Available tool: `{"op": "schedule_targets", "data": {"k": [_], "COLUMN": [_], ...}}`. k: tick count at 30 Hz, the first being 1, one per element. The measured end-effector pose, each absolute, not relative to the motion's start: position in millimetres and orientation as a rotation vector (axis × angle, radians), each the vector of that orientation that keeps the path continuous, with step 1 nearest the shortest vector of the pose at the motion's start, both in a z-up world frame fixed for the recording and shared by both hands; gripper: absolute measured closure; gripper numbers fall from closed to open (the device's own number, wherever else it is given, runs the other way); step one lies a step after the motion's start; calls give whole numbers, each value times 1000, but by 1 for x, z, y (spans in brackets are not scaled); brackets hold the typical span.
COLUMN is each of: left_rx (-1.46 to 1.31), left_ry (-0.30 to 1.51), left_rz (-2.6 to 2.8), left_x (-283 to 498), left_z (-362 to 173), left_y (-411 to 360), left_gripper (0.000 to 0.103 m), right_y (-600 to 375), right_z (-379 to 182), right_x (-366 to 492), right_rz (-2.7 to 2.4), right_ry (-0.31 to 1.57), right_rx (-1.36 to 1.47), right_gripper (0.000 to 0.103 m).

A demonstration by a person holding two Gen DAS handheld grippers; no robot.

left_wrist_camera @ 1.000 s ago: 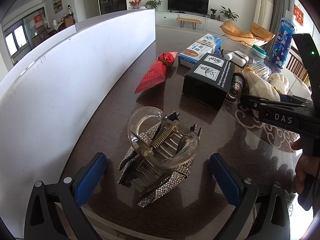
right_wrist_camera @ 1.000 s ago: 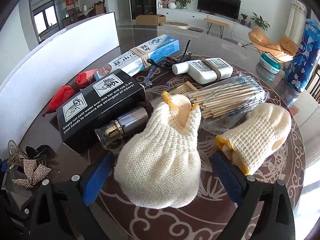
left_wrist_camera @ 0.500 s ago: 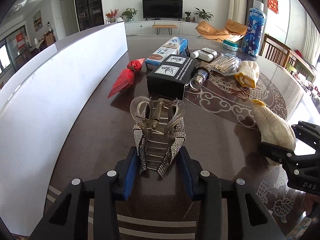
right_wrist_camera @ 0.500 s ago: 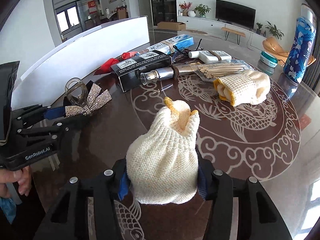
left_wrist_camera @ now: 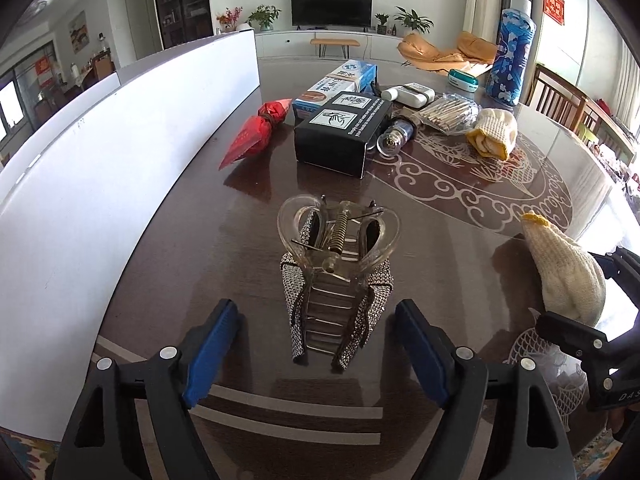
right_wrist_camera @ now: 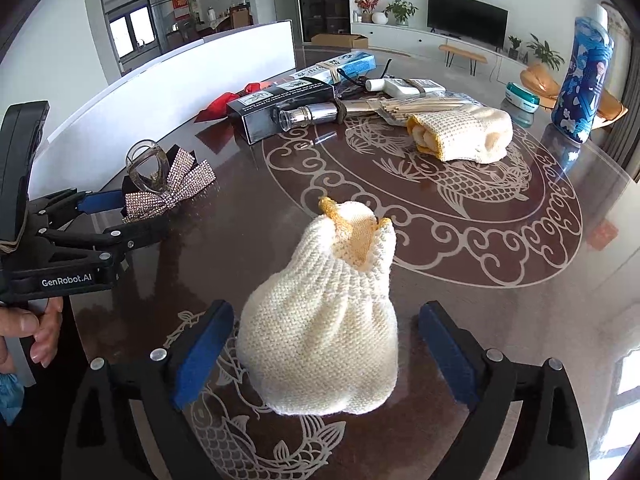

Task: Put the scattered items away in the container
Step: 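Carry the glove in the right tool and clip in the left tool over the white box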

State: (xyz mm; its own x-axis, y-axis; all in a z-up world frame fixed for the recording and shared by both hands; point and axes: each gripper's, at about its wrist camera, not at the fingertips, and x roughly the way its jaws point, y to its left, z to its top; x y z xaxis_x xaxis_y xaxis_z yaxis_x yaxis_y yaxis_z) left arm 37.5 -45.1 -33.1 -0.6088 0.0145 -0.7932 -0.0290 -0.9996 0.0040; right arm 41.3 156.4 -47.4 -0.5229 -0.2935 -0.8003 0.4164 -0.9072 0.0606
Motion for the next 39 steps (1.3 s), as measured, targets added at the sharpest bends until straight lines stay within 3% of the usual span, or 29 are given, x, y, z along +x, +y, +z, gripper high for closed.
{"op": "schedule_targets", "data": {"k": [1,2,3,4,12,14,19,27,32,34,39], "left_rx": [-1367,-1348,-1342,-1342,-1286,-1272,-1279,-1359,-1389,-1376,-1358], "left_ry": [27,34,58,65,-80,-117,-225,-324,-204,-108,32], "left_rz": [2797,2794,2793,2783,2770,2776,2776,2626,2582,2585,2576], "left_x": [36,35,35,36,58,61,56,63,60,55,24], "left_z": [-33,-32,-30,-29,8,26,54,29,7,4,2], "left_y": [-45,-44,-42,-41,-58,-74,-118,-137,-101,-84,-55], "left_gripper": [27,48,52,53,55,92,92,88,51,42,39], "right_y": [158,160,161,161,173,167,135,126,139,144,157], "right_z": [-47,-46,-44,-42,-29,-24,0,16,4,-2,-8], "right_x": [41,41,41,41,44,43,36,32,39,43,51], "right_rz": [-2428,-2432,-2439,-2439,-2409,-2401,-2381,-2389,-2381,-2377,-2375], "right_ry": [178,162,158,156,-20,-32,-28,-77,-81,-103,-157], "right_rx": [1236,1229,1220,1223,1240,1233,1145,1083,1120,1137,1149], "right_gripper": [9,20,33,54,55,55,55,55,55,55,55]}}
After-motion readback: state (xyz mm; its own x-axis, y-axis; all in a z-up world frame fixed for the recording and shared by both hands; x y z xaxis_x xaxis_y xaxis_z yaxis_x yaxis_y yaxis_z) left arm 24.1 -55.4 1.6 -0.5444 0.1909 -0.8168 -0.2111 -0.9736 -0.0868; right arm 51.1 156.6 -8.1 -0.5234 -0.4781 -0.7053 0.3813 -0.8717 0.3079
